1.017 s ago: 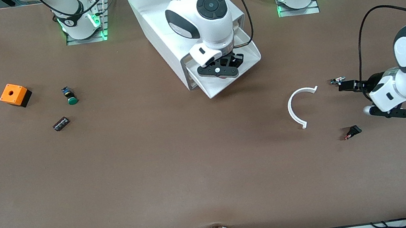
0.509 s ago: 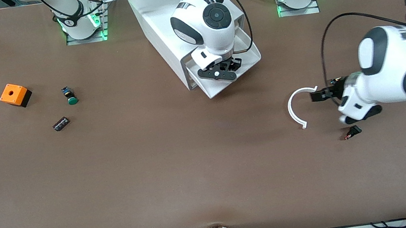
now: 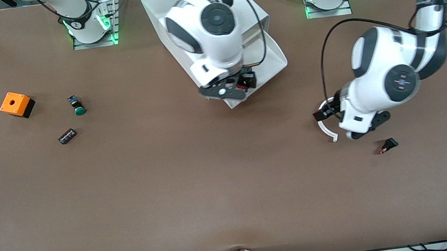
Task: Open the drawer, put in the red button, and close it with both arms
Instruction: 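Raise the right gripper away while the left gripper moves to the drawer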
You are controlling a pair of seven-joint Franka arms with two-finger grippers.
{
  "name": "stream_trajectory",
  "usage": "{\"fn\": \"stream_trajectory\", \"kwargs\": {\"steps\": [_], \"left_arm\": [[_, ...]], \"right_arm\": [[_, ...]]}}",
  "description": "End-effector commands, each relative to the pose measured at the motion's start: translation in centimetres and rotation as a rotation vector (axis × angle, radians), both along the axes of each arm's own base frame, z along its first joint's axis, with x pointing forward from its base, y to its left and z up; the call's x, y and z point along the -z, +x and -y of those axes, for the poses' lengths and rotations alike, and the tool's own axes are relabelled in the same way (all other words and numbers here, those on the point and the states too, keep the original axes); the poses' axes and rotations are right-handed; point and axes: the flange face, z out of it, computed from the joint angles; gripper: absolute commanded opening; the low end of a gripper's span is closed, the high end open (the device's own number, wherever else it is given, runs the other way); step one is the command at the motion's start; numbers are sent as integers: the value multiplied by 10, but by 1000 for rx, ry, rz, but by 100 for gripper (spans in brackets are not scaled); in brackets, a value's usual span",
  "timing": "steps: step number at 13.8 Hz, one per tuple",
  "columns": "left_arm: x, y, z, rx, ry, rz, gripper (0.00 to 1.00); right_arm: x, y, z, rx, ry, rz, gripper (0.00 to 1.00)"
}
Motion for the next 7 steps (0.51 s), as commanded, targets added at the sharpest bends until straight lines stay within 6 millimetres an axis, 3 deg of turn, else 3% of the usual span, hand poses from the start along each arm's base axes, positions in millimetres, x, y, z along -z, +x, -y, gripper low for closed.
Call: {"fn": "stream_trajectory", "kwargs": {"steps": [1, 5, 7], "left_arm": [[8, -31, 30, -42, 76, 65, 100], [26, -69, 85, -117, 60, 128, 100], [43, -95, 95, -120, 9, 201, 100]], "right_arm": [[-50, 30, 60, -101, 14, 8, 100], [-82, 75, 159, -225, 7, -20, 100], [-98, 90, 207, -278, 29, -21, 100]]}}
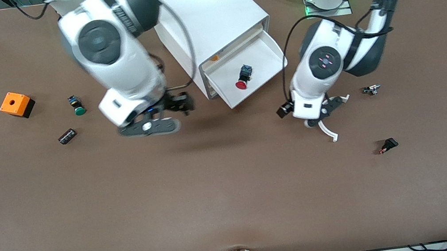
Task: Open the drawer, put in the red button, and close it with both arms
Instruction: 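Raise the right gripper away while the left gripper moves to the drawer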
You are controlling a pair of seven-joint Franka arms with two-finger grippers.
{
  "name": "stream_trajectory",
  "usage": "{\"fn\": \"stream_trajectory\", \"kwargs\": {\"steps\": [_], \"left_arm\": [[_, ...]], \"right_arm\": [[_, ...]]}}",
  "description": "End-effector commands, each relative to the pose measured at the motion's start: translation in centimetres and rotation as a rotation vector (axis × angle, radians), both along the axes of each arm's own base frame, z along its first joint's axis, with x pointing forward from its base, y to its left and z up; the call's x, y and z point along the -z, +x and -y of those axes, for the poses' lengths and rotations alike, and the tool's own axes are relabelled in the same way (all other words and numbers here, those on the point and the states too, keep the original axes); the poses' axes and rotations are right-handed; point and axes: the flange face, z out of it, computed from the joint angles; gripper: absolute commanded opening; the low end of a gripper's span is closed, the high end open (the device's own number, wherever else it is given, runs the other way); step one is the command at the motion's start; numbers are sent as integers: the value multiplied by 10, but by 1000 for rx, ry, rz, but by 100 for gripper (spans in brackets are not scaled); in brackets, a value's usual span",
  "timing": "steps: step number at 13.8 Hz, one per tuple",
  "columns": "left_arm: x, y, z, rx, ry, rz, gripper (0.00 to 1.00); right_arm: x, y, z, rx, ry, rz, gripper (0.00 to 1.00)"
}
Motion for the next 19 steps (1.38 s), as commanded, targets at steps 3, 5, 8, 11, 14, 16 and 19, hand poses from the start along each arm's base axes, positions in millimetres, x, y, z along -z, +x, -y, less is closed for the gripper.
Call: {"fn": "stream_trajectory", "kwargs": {"steps": [3, 5, 8, 11, 14, 16, 19], "left_arm": [[15, -59, 26, -11, -25, 68, 100], [9, -80, 56, -41, -41, 60, 100], [9, -113, 90, -57, -22, 60, 100], [22, -147, 116, -47, 38, 86, 100], [26, -179, 140, -33, 63, 68, 100], [28, -194, 151, -17, 78, 60, 100], [36, -203, 157, -2, 83, 42, 100]], "right_arm": [[-31, 9, 114, -153, 69, -39, 100], [-39, 7, 162, -237, 71, -32, 100], [-51, -4, 225, -327, 61, -33, 100], [-60, -25, 269, -384, 67, -19, 100], [-69, -37, 291, -400, 61, -13, 100], [-66, -37, 301, -424, 59, -13, 100], [-66, -36, 303, -442, 33, -4, 100]]}}
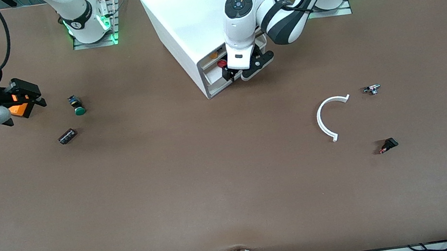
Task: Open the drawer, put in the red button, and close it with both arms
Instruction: 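Push the drawer front closed with the left gripper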
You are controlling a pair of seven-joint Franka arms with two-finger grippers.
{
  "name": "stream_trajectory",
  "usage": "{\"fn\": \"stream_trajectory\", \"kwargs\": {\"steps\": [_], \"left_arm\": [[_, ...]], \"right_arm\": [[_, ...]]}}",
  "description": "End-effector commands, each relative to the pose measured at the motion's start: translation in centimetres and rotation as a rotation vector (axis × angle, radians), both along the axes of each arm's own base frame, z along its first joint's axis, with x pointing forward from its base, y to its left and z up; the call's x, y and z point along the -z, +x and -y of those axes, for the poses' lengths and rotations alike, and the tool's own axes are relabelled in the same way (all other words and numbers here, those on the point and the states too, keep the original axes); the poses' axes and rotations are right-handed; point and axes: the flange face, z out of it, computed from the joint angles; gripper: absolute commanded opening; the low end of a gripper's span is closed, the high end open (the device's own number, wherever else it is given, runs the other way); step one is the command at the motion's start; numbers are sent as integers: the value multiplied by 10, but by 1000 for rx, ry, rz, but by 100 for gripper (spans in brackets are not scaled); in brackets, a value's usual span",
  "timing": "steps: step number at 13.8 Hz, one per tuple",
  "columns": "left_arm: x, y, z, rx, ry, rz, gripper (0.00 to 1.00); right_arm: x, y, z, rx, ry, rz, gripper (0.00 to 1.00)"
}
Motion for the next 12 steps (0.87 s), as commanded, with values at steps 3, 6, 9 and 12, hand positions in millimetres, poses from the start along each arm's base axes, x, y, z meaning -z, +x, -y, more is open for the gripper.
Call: {"fn": "stream_trajectory", "kwargs": {"steps": [3, 6, 9, 12], "left_arm": [[20, -34, 19, 36, 35, -31, 100], [28, -29, 17, 86, 30, -53, 100], [37, -24, 12, 117, 11, -101, 100], [40, -21, 17, 131, -18, -134, 100]], "right_arm": [[2, -5, 4, -21, -13, 10, 100], [-1, -7, 3, -30, -16, 12, 100], [-2, -9, 6, -29, -24, 11, 100], [-1, -15, 9, -18, -33, 3, 100]]}}
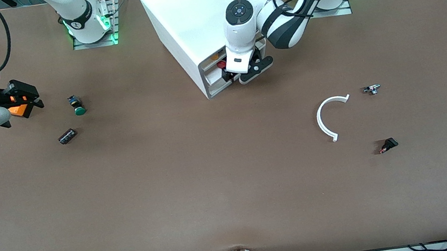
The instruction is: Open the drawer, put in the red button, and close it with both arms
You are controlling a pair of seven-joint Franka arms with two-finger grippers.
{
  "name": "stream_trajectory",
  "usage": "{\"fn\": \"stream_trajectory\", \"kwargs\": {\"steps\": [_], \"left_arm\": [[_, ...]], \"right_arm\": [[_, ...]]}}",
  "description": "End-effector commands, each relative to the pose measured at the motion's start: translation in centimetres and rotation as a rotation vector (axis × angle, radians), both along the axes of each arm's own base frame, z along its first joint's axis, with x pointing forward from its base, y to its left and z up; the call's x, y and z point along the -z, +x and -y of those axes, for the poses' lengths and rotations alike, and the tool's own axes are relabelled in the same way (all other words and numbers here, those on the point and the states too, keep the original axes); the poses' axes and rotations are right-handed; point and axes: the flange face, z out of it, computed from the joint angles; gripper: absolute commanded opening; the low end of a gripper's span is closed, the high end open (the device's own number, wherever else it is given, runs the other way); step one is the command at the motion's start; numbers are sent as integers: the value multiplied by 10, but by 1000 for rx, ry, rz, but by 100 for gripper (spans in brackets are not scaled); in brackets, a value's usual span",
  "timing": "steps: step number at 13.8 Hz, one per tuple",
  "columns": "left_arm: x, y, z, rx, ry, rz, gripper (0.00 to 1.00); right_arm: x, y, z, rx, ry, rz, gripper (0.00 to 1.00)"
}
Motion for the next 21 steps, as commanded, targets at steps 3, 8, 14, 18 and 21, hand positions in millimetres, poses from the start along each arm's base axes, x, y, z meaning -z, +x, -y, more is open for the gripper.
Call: {"fn": "stream_trajectory", "kwargs": {"steps": [3, 8, 14, 18, 21], "left_arm": [[33, -25, 25, 51, -37, -136, 100], [12, 3, 16, 55, -31, -136, 100], [-49, 93, -39, 66, 2, -173, 100], [-64, 141, -99, 107, -26, -149, 100], [-77, 168, -151, 167, -47, -129, 100]], "right_arm": [[-5, -28, 8, 11, -27, 6, 100], [-18, -42, 11, 108, -34, 2, 100], [-14, -38, 11, 118, -57, 4, 100], [-17, -34, 11, 121, -52, 13, 100], [-11, -28, 7, 111, -60, 1, 100]]}}
